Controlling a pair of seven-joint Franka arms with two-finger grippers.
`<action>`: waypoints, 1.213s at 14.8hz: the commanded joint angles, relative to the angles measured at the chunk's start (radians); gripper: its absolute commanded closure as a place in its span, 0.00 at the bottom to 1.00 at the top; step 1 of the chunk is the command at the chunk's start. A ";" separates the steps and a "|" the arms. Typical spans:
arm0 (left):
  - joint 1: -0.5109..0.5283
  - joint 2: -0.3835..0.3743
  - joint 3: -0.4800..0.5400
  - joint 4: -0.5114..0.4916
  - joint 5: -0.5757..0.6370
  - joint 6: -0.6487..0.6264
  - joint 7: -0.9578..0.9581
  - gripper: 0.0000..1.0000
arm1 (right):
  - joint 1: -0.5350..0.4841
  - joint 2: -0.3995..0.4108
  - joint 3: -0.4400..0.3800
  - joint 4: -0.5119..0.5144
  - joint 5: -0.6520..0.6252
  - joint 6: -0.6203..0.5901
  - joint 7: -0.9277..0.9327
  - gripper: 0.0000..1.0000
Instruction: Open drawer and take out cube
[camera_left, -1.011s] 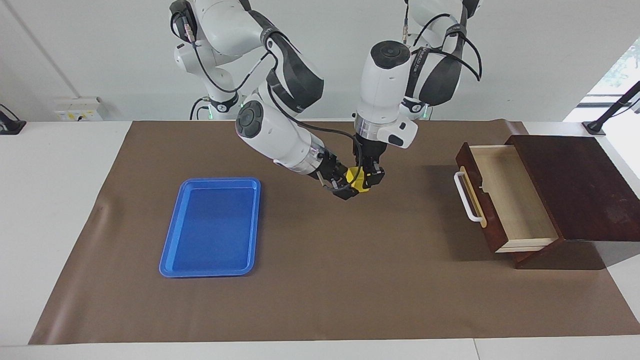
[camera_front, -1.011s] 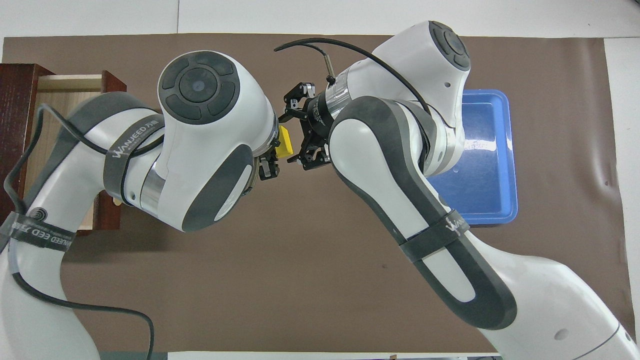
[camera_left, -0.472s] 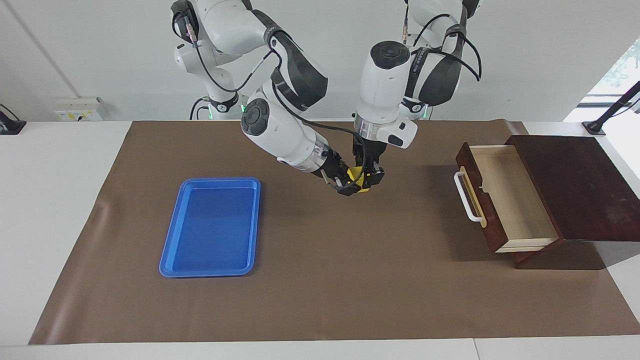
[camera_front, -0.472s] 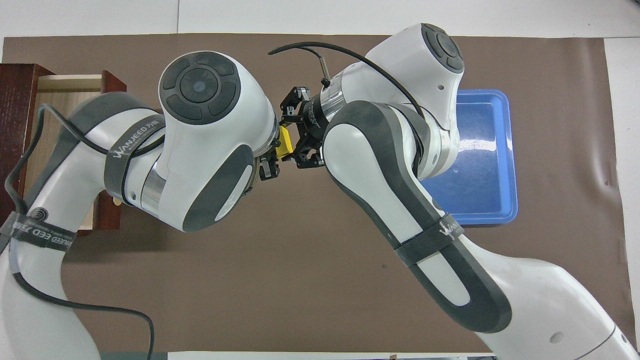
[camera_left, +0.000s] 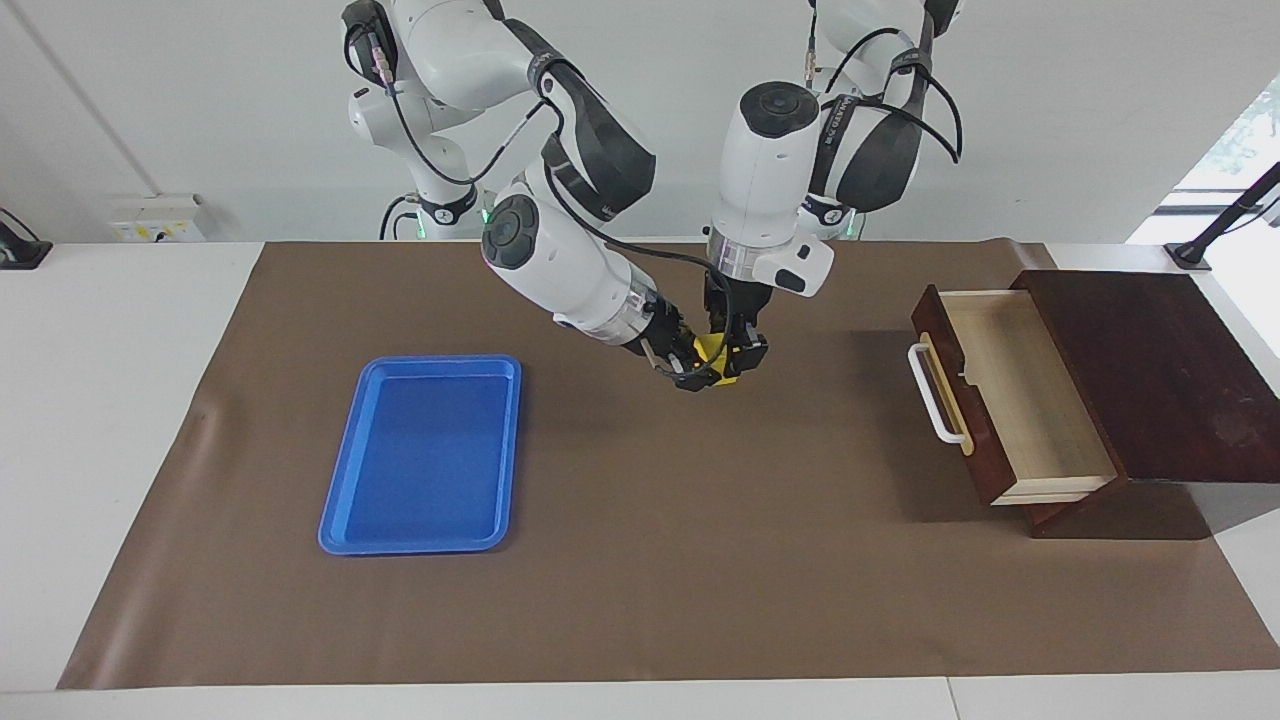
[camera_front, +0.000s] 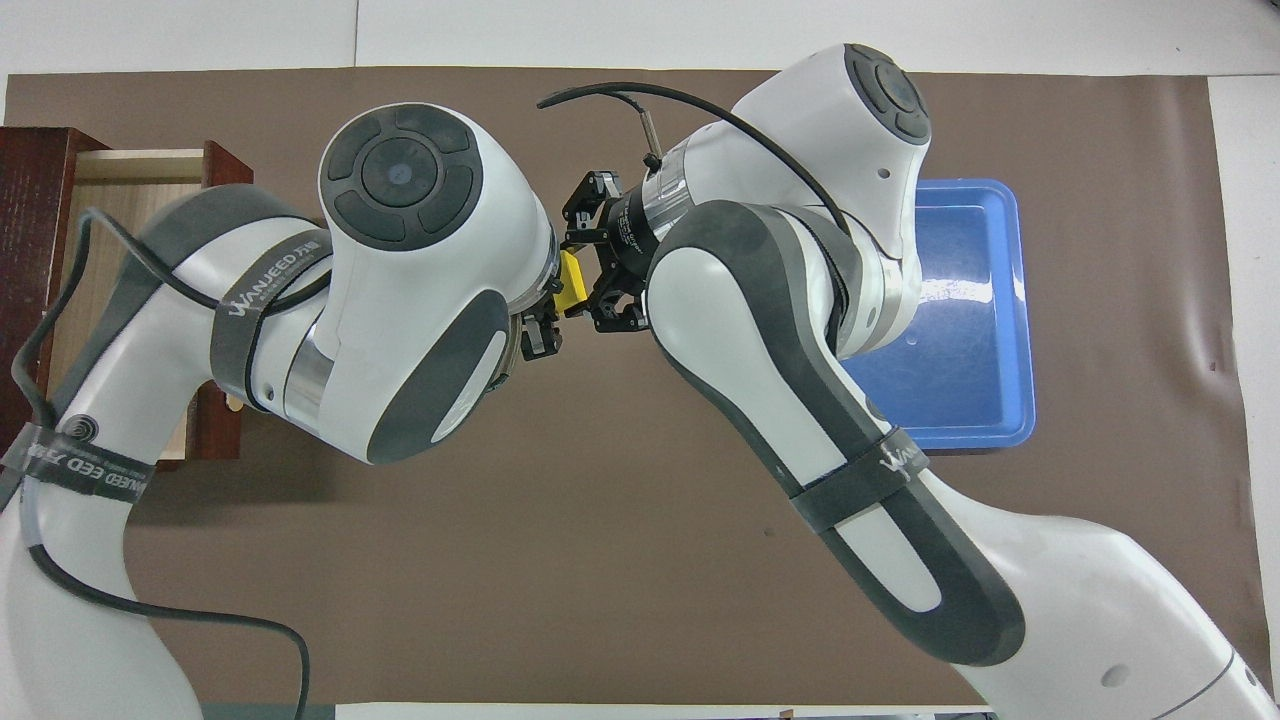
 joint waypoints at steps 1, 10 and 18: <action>-0.001 0.000 0.016 0.003 0.001 -0.018 0.010 0.00 | -0.034 0.013 0.003 0.025 -0.004 -0.008 -0.027 1.00; 0.178 -0.098 0.021 -0.212 0.000 -0.051 0.295 0.00 | -0.256 -0.017 0.005 -0.048 0.223 -0.027 -0.151 1.00; 0.392 -0.141 0.022 -0.342 0.001 0.072 0.623 0.00 | -0.529 -0.048 -0.001 -0.243 0.257 -0.132 -0.333 1.00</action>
